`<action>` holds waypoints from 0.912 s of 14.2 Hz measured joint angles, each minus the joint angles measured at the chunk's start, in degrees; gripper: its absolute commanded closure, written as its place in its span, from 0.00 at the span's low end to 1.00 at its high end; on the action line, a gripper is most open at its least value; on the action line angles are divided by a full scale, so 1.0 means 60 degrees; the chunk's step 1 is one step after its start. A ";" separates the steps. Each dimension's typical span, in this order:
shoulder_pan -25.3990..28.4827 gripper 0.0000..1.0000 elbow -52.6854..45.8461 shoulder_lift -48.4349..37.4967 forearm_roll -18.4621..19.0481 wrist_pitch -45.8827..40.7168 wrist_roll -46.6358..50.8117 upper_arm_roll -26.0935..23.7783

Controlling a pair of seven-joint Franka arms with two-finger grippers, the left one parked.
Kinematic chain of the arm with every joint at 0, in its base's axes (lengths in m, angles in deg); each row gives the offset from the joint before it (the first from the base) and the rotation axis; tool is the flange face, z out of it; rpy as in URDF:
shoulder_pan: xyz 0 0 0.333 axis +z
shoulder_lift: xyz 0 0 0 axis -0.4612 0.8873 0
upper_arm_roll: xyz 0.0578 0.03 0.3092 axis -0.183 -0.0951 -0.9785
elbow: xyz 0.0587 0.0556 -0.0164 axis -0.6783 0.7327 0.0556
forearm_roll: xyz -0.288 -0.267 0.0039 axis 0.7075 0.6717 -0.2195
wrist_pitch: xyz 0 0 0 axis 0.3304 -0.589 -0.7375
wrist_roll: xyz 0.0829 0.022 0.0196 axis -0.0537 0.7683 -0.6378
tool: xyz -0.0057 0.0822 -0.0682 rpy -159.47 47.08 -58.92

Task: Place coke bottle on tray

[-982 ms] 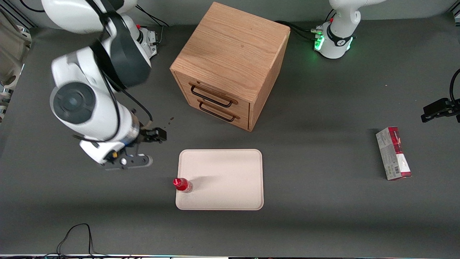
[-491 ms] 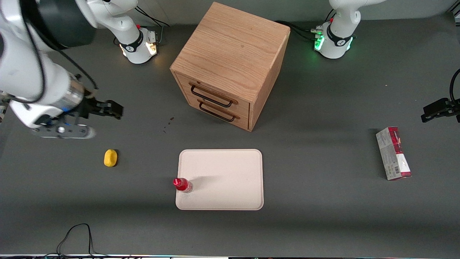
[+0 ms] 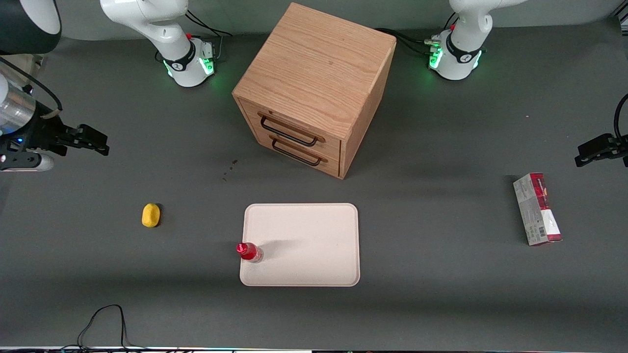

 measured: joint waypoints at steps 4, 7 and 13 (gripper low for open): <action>-0.0111 0.00 0.0015 -0.0066 0.0001 -0.0133 -0.0350 0.0553; -0.0124 0.00 0.0002 -0.0099 0.0000 -0.0193 -0.0405 0.0709; -0.0037 0.00 -0.0003 -0.0143 0.0000 -0.0318 -0.0404 0.0773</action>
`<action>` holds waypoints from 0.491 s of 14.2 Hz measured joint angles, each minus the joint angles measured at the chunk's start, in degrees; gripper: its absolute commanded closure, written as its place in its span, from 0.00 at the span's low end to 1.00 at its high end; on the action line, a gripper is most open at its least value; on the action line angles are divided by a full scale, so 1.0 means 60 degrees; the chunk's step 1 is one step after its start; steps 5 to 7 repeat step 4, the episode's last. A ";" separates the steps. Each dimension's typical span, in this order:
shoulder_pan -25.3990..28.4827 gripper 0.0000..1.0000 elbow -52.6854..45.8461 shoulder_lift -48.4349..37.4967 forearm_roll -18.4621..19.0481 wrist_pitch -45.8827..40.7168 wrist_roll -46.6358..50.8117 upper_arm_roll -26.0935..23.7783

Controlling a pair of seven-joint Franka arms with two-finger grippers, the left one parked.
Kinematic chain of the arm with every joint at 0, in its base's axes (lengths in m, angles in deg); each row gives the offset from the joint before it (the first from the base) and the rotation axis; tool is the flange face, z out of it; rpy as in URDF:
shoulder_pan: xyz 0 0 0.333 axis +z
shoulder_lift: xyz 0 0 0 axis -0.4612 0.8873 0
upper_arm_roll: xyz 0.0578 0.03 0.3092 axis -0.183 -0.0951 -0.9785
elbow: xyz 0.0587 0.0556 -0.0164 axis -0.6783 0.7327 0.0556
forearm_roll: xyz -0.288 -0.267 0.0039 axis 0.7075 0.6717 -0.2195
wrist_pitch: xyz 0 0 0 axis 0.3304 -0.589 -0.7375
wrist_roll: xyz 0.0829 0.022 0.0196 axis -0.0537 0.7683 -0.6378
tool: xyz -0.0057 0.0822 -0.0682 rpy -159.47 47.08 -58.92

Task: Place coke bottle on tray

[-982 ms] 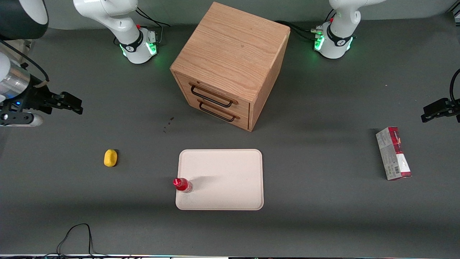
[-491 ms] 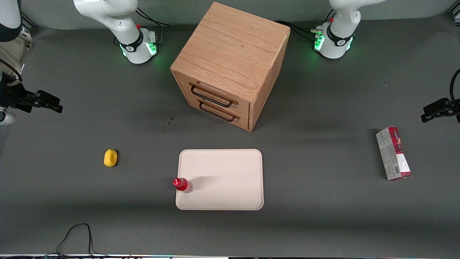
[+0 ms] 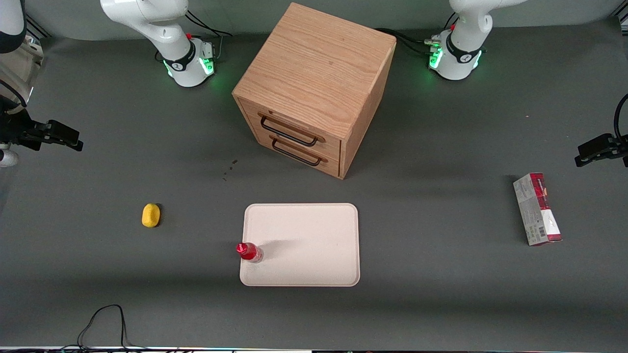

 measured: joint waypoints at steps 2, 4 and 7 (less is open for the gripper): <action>0.0019 0.00 0.0001 0.0000 0.0000 -0.0003 0.0000 0.0061; 0.0019 0.00 0.0001 0.0000 0.0000 -0.0006 0.0000 0.0077; 0.0019 0.00 0.0001 0.0000 0.0000 -0.0006 0.0000 0.0077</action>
